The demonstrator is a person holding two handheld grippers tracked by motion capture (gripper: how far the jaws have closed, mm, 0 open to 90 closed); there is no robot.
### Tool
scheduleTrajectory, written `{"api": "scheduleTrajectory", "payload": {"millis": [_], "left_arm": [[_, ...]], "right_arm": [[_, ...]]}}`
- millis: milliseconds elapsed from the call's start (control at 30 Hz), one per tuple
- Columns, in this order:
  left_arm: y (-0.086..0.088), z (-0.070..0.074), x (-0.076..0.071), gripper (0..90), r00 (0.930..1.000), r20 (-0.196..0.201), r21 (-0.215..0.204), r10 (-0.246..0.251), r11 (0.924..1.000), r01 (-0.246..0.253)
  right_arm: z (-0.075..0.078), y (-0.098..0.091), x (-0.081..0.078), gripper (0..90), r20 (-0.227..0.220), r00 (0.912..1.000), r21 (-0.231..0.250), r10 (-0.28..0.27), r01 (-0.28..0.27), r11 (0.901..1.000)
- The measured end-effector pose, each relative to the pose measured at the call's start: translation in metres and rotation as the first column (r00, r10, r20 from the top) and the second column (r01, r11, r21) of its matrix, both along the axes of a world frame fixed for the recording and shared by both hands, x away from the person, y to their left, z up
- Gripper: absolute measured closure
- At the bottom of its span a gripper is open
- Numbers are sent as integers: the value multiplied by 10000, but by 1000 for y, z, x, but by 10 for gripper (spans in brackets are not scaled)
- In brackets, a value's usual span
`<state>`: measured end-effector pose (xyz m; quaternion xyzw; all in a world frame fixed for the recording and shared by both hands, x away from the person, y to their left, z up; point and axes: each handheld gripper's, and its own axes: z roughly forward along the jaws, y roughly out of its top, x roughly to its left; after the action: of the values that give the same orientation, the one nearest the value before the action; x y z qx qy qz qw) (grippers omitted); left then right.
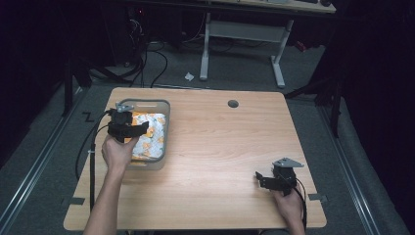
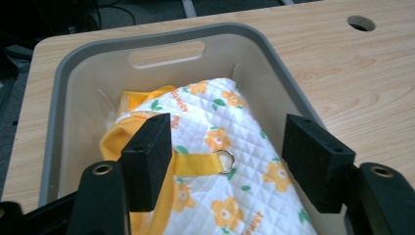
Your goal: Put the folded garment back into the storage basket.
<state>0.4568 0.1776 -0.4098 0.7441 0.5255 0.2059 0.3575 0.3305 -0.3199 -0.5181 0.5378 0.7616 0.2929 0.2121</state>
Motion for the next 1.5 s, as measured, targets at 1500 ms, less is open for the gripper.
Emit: {"api": "scheduleTrajectory", "payload": {"millis": [1500], "left_arm": [[-51,12,-45,335,9821,928,-642,-1641,9833,1703]], "right_arm": [[0,0,0,165,-2,10000,6,1,-1,10000]]}}
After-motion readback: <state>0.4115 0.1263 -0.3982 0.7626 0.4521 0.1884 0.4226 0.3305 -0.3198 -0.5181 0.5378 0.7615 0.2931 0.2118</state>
